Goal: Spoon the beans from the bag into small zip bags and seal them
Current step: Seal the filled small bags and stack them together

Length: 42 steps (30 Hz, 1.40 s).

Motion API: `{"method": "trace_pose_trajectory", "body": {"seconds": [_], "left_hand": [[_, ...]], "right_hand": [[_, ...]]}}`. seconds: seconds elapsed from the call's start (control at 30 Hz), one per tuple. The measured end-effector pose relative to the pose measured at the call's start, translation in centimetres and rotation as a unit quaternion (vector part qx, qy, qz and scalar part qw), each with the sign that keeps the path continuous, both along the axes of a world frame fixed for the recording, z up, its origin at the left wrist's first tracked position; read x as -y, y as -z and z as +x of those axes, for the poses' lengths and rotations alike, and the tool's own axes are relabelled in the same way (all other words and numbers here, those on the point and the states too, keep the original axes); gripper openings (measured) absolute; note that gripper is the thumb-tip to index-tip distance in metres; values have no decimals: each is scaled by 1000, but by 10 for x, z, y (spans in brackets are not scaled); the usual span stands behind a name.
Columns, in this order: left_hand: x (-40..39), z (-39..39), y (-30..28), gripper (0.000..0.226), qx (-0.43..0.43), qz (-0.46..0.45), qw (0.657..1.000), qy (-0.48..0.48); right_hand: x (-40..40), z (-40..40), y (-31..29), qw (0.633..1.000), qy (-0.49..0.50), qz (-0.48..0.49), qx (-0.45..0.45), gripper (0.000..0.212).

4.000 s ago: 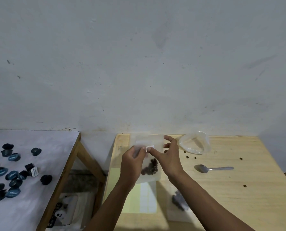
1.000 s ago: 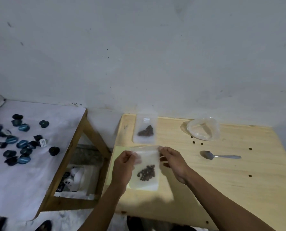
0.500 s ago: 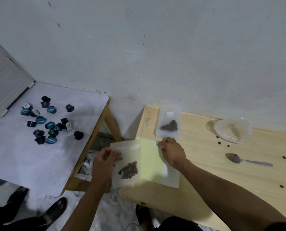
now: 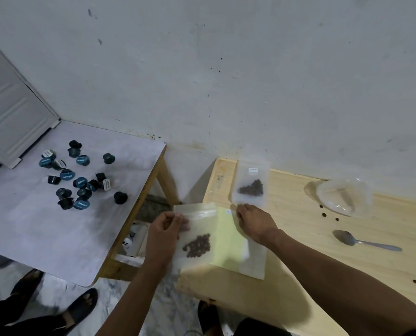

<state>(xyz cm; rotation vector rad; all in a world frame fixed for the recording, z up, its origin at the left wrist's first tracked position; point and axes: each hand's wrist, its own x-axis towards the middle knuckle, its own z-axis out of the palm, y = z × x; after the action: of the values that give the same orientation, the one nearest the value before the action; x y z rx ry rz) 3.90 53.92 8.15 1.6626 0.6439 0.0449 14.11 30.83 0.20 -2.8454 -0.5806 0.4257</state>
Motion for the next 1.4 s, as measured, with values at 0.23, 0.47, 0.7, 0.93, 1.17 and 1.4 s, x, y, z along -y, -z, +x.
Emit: {"method": "trace_pose_trajectory", "body": {"seconds": [0.23, 0.47, 0.7, 0.93, 1.17, 1.4], "left_hand": [[22, 13, -13, 16, 13, -28, 999, 19], [60, 41, -27, 17, 34, -53, 997, 53], [104, 62, -50, 13, 63, -44, 991, 110], [130, 70, -64, 14, 86, -64, 986, 131], [151, 74, -81, 19, 91, -79, 984, 128], [160, 68, -94, 15, 89, -84, 981, 148]], "right_hand": [[25, -19, -23, 940, 198, 275, -27, 9], [49, -40, -79, 760, 358, 529, -121, 7], [76, -42, -123, 635, 409, 631, -177, 14], [97, -43, -150, 688, 380, 607, -117, 13], [86, -44, -174, 854, 239, 460, 45, 29], [78, -35, -180, 875, 210, 435, 33, 45]]}}
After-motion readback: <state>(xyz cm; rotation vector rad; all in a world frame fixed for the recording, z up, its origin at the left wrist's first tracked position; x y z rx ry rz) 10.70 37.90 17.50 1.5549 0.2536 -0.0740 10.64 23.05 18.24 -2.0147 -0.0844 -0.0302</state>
